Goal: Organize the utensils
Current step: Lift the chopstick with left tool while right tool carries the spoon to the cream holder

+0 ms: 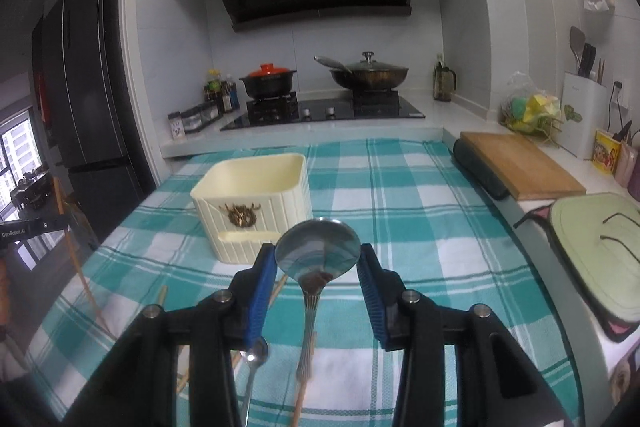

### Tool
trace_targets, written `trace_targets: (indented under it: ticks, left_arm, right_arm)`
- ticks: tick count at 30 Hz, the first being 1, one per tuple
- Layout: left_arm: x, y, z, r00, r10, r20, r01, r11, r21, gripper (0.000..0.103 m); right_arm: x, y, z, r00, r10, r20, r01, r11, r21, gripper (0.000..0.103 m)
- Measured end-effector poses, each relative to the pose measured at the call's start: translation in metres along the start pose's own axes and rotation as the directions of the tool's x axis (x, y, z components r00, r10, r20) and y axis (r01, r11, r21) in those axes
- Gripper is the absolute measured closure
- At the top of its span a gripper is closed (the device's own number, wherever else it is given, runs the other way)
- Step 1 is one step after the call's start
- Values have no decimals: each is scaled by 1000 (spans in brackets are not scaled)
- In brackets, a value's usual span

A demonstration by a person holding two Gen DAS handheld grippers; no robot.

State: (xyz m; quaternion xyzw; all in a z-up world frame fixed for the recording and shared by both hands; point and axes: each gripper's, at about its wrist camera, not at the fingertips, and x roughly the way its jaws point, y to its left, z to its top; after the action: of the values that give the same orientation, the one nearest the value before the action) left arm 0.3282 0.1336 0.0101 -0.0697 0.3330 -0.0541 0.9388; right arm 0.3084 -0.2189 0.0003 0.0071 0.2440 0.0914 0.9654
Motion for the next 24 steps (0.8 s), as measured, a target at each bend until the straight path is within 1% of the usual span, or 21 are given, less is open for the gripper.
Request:
trace_targets:
  ticks: [4,9,11,14,17,19,22,24]
  left_arm:
    - [-5,-11,39,999,-25,23,25,1000,-3,99]
    - [-8,-35,103,996,-66,66,65,998,22,99]
    - [-2,-46,125,993,-83,79,81,996,26,99]
    - [18,-63,149,990,-107,88,106,994,18,99]
    - [50,-79,158,990,-118,79,117,993,17,99]
    - [78,-88,156,992,-117,39,116,993,15,99]
    - [121,-94,145,994,-104,-46,105,994,8,99]
    - [146,-96,133,991,-90,-100,91,996,12,99]
  right_arm:
    - [4,4,32,999,9,37,-9,1000,-14,61]
    - [18,12,97,997,36,71,-32,998,-55,61]
    - [25,19,125,995,57,83,-51,996,-69,61]
    - [38,31,160,990,80,114,-70,994,-85,61]
    - [58,45,180,986,98,134,-84,991,-108,61]
    - [76,53,183,986,114,125,-100,989,-109,61]
    - [111,57,173,991,110,72,-102,989,-104,61]
    - [139,55,162,994,109,0,-108,991,-81,61]
